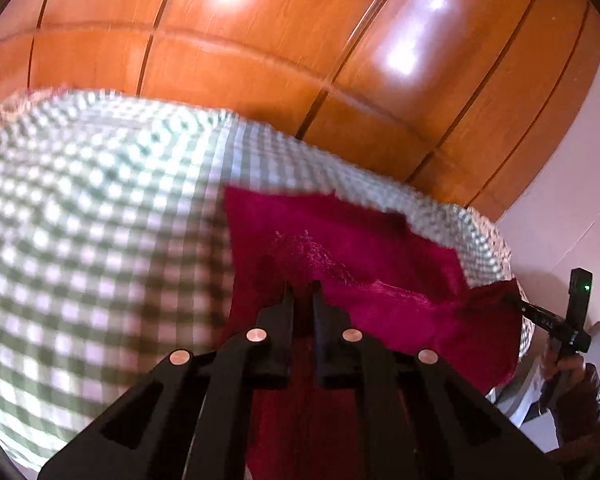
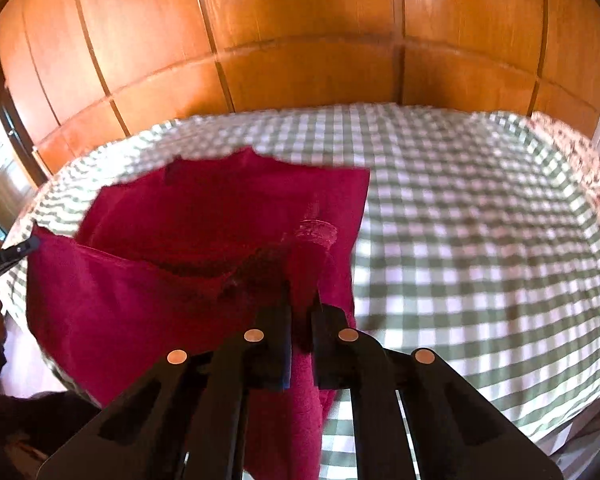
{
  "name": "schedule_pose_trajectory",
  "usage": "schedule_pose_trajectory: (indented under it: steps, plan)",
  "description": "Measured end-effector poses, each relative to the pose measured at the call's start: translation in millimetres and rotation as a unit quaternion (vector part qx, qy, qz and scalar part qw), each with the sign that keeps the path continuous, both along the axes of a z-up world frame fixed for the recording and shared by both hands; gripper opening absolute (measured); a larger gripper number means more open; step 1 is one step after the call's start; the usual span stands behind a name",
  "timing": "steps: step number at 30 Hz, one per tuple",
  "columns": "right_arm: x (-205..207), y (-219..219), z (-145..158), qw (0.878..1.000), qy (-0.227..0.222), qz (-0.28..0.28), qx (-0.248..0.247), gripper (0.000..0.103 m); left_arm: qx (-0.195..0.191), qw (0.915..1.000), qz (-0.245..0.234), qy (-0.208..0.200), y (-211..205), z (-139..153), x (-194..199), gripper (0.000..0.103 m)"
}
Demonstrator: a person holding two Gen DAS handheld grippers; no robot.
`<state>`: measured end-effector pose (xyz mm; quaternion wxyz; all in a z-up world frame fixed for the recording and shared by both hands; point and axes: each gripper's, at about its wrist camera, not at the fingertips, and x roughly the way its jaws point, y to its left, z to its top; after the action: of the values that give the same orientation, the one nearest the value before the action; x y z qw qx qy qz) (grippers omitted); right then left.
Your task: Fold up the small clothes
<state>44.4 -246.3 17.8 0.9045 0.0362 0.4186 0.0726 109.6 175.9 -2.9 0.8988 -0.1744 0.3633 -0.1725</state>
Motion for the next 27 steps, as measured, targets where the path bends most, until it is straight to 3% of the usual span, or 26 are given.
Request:
schedule_pose_trajectory:
  steps: [4,8,11,17,21,23,25,26,27]
  plan:
    - [20.3,-4.9,25.6,0.999,-0.038,-0.012,0.005,0.006,0.01,0.9992,0.013,-0.036,0.9,30.8,27.4,0.006]
    - [71.2,-7.8,26.6,0.999,-0.046,-0.029,0.001,0.006,0.033,0.9982,0.031,-0.04,-3.9,39.2,73.2,0.006]
    - [108.4,-10.6,11.7,0.998,-0.031,-0.051,-0.004,0.006,0.049,0.9974,0.05,-0.016,-10.5,27.0,117.6,0.006]
    - [176.9,-10.8,-56.5,0.994,0.042,-0.097,-0.027,0.005,0.095,0.9911,0.078,0.051,-27.4,-20.2,184.1,0.006]
    - [188.3,-6.5,-91.8,0.991,0.07,-0.106,-0.046,0.005,0.13,0.9819,0.086,0.106,-36.3,-65.1,207.1,0.006]
    - [187.1,-4.9,-94.0,0.991,0.063,-0.11,-0.052,0.005,0.141,0.9794,0.09,0.113,-40.0,-73.8,208.7,0.007]
    - [185.5,-3.1,-89.5,0.991,0.063,-0.105,-0.061,0.011,0.156,0.9778,0.091,0.106,-44.0,-66.2,206.7,0.014]
    - [184.1,-2.8,-86.5,0.99,0.06,-0.105,-0.068,0.025,0.164,0.9765,0.096,0.103,-44.7,-62.7,203.8,0.022]
    - [179.6,-2.3,-79.5,0.99,0.054,-0.109,-0.076,0.045,0.169,0.9762,0.102,0.089,-44.0,-53.9,196.3,0.024]
